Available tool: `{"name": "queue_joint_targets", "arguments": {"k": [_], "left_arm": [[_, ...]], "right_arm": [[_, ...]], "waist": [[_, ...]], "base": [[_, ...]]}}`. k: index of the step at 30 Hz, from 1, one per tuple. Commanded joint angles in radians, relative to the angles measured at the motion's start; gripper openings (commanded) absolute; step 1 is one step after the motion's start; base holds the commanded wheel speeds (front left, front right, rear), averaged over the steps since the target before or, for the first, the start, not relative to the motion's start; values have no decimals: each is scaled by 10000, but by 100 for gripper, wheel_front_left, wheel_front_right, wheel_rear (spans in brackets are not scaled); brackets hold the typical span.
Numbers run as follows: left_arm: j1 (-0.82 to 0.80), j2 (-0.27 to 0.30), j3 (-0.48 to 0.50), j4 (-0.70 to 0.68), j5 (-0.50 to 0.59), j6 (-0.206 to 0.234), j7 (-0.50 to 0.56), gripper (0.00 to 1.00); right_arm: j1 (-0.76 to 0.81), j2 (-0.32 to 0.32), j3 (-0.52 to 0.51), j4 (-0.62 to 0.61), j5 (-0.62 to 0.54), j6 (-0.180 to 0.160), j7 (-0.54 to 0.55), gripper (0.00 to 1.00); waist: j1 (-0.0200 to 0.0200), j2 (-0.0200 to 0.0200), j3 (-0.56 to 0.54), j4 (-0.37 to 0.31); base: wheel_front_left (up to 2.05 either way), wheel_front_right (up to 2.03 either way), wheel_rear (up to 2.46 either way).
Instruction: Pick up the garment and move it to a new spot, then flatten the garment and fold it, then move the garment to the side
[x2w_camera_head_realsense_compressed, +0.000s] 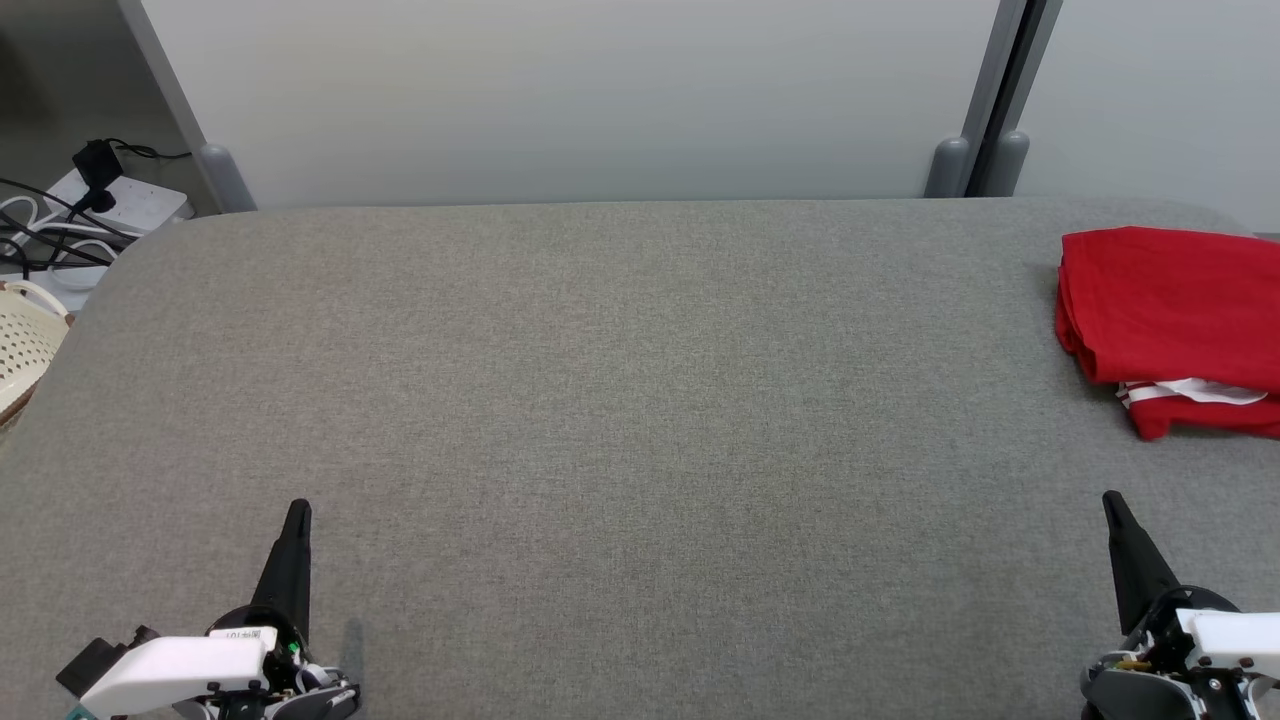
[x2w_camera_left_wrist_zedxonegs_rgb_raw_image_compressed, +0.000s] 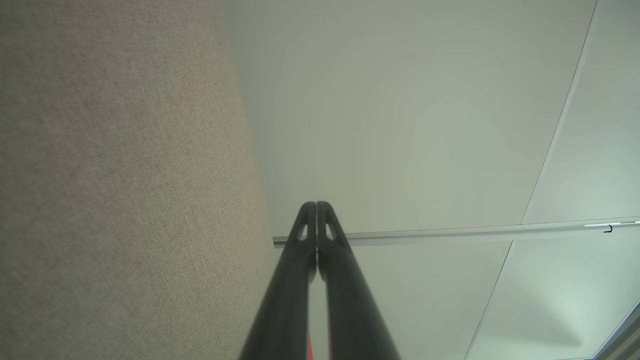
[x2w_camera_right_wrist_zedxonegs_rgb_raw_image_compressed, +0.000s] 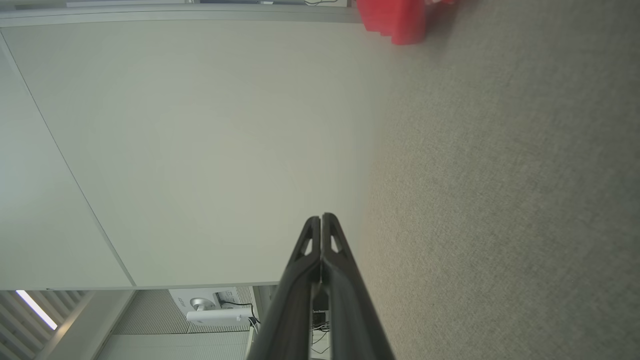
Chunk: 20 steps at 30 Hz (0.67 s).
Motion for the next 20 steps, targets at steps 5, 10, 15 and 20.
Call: {"name": "queue_joint_targets", "arguments": {"k": [5, 10, 15, 20], "left_arm": [[-572, 101, 330, -221, 20, -84, 58, 0], [-572, 99, 333, -221, 22, -84, 60, 0], [-573, 97, 336, -221, 25, -84, 62, 0], [-573, 95, 339, -221, 27, -84, 64, 0]], "right_arm": [[-368, -98, 164, -264, 19, 16, 110, 0], [-368, -97, 162, -263, 17, 16, 112, 0], [-368, -96, 160, -263, 16, 16, 113, 0], [-369, -95, 159, -263, 15, 16, 114, 0]], "waist": [[0, 0, 0, 0], [0, 0, 0, 0], [0, 0, 0, 0], [0, 0, 0, 0]], "base": [[0, 0, 0], [0, 0, 0], [0, 0, 0], [0, 0, 0]]}}
